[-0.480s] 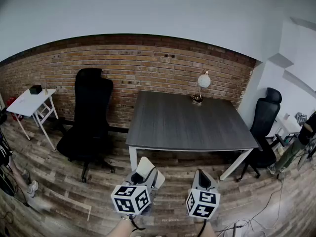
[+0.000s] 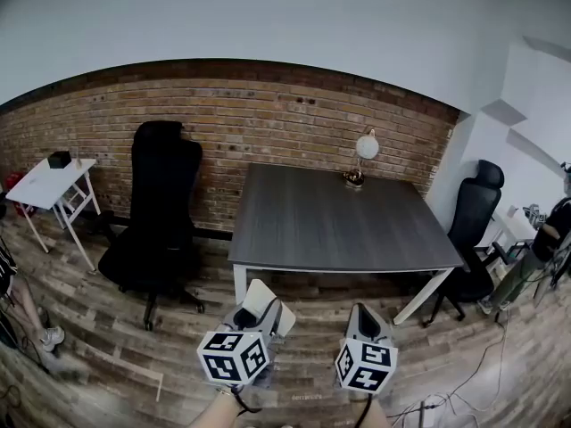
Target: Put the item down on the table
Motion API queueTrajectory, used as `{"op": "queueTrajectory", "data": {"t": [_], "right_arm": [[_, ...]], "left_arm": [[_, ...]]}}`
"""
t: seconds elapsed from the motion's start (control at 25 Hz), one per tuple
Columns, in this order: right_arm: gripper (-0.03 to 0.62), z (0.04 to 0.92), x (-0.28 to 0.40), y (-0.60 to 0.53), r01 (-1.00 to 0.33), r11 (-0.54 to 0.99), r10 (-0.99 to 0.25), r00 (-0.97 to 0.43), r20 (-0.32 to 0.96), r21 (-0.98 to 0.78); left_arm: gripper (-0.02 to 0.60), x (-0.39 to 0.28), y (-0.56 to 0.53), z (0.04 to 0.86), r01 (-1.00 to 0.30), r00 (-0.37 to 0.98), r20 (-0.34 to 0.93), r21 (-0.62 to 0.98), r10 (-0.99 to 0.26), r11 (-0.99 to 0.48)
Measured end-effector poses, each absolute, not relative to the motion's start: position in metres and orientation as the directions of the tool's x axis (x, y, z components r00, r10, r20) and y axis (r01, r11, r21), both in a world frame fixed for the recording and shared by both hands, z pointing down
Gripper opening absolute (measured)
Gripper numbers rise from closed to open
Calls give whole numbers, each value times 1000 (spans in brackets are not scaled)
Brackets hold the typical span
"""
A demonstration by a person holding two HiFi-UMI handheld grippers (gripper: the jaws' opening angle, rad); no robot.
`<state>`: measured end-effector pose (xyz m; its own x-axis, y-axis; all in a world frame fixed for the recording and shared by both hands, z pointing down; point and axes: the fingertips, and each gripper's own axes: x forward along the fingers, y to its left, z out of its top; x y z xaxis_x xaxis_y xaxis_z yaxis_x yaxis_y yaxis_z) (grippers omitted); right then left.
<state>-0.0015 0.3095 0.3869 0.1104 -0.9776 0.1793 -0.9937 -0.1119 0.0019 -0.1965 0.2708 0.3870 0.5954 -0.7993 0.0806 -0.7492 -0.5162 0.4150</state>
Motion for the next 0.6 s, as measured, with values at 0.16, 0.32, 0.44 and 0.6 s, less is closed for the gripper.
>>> {"op": "queueTrajectory", "data": {"t": [0.16,0.32,0.44,0.6], "right_arm": [[32,393,-2,316,-987,-159,-972,154,179,-15],[32,408,-5,316,-982,-186,-959,178,218,-15],[32,414,-8,312,-982,-186,-957,177,230,-19],[32,415,-4,300,-981,-191,-956,182,232,-18]], "left_arm": [[163,-205,271,393,-740,614,86,410,-785,-533],[164,-210,267,405,-732,626,108,424,-772,-534],[164,-208,262,415,-725,639,130,429,-758,-538],[164,-201,249,419,-721,649,133,422,-749,-549]]}}
